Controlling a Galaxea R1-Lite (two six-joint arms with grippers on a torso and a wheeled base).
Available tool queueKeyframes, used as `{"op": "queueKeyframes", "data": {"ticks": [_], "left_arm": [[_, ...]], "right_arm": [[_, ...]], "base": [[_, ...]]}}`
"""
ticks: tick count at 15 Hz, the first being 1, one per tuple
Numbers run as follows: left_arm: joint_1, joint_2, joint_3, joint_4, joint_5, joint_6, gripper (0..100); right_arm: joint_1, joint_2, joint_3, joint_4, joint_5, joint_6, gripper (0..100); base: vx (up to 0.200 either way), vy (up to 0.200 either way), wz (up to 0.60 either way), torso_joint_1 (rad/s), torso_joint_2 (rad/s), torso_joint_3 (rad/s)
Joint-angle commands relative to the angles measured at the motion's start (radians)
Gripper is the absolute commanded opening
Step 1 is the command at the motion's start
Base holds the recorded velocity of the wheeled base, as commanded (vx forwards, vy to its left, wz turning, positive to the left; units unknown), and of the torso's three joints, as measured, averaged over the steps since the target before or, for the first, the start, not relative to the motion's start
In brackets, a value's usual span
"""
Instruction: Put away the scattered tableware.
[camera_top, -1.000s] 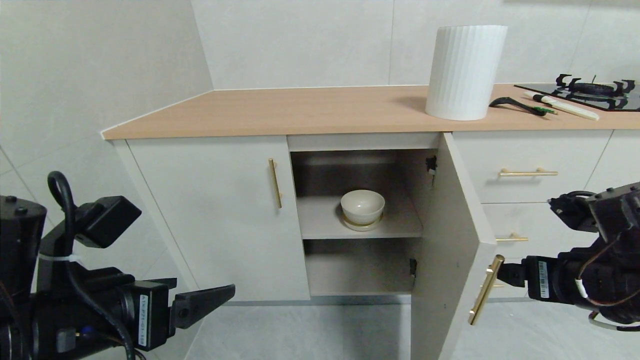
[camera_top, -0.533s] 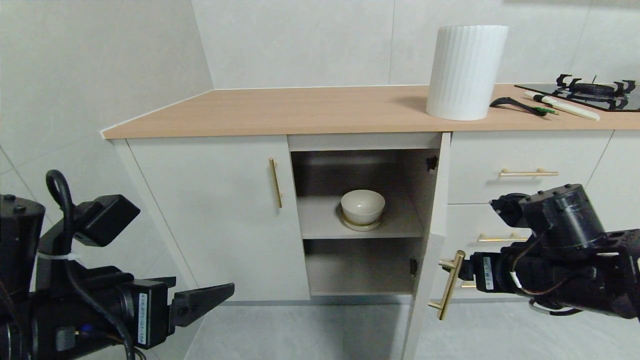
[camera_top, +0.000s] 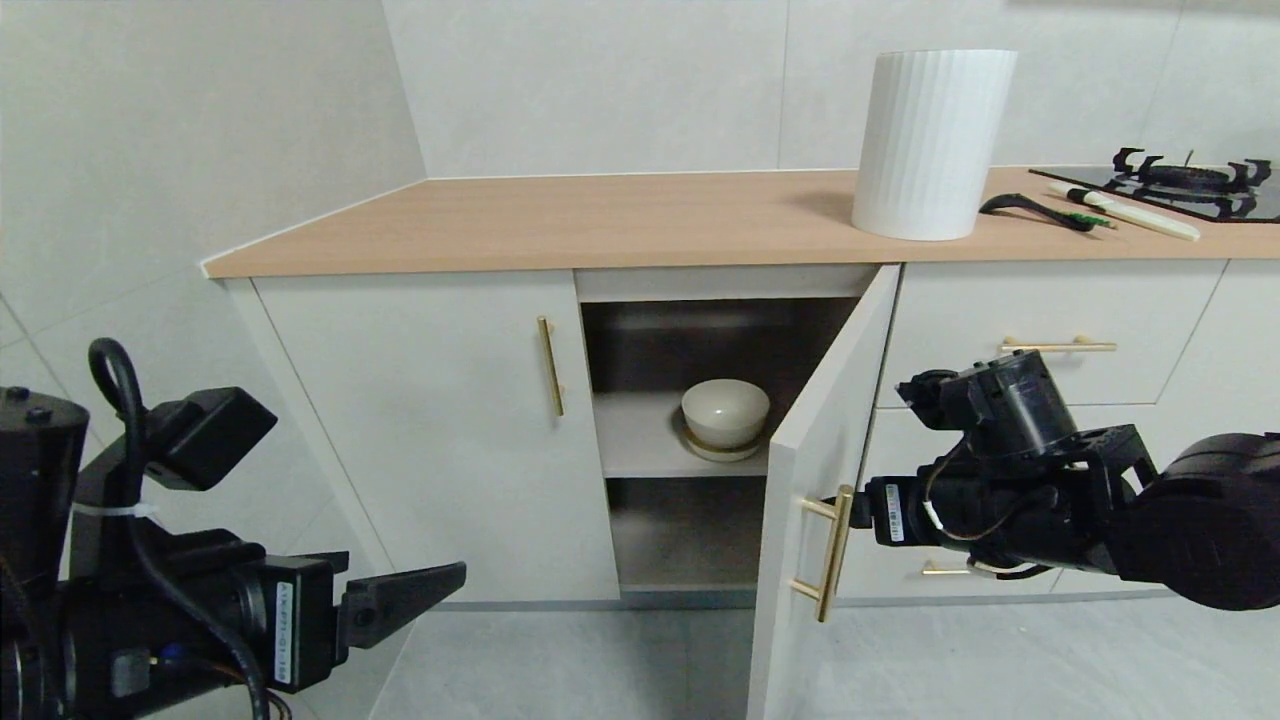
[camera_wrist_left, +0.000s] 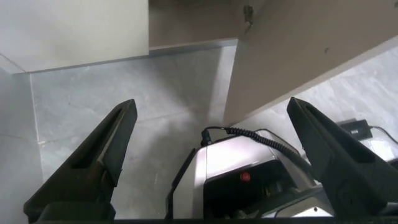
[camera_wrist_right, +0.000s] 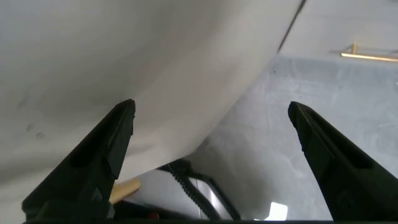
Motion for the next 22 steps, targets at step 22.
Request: {"op": "queueKeyframes", "data": {"ticks": [22], "left_arm": [[0.004, 0.028, 0.008, -0.017, -0.002, 0.002, 100]], "right_arm": [[0.004, 0.133, 0.002, -0.279, -0.01, 0.107, 100]], "base": [[0.045, 0.0, 0.0, 0.0, 0.0, 0.001]]}}
